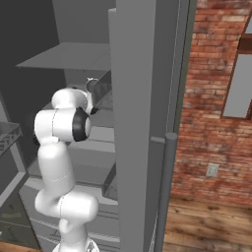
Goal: Place the steak on the counter behind the older steak on the same shelf of the fridge to maintain FIFO order. Close the fridge door when finished.
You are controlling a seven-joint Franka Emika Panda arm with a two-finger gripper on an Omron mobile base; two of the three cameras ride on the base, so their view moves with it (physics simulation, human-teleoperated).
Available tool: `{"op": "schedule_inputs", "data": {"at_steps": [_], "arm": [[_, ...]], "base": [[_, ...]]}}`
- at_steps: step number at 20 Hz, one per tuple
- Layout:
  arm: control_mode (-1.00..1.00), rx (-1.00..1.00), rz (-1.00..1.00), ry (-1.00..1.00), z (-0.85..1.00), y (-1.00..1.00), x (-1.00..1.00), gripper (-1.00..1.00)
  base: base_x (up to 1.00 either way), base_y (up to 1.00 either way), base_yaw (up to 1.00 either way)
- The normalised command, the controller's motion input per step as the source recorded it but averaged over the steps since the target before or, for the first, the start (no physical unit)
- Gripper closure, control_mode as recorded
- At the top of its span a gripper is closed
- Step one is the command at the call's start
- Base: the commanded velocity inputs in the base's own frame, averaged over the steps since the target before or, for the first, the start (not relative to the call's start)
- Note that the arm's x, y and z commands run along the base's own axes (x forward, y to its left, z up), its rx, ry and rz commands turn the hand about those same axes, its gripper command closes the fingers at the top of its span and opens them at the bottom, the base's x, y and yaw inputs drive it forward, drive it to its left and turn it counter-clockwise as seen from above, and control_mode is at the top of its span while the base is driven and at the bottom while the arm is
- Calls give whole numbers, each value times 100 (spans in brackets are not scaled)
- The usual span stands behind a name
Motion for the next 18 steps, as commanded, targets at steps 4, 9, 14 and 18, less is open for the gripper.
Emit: {"op": "schedule_inputs", "data": {"at_steps": [4,9,14,18], "arm": [[-100,0,0,0,0,-1,-90,-100],[-100,0,-2,0,44,-1,-89,-100],[-100,0,-2,4,80,0,-76,-100],[-100,0,-2,10,75,0,-82,-100]], "base": [[0,0,0],[0,0,0],[0,0,0],[0,0,0]]}}
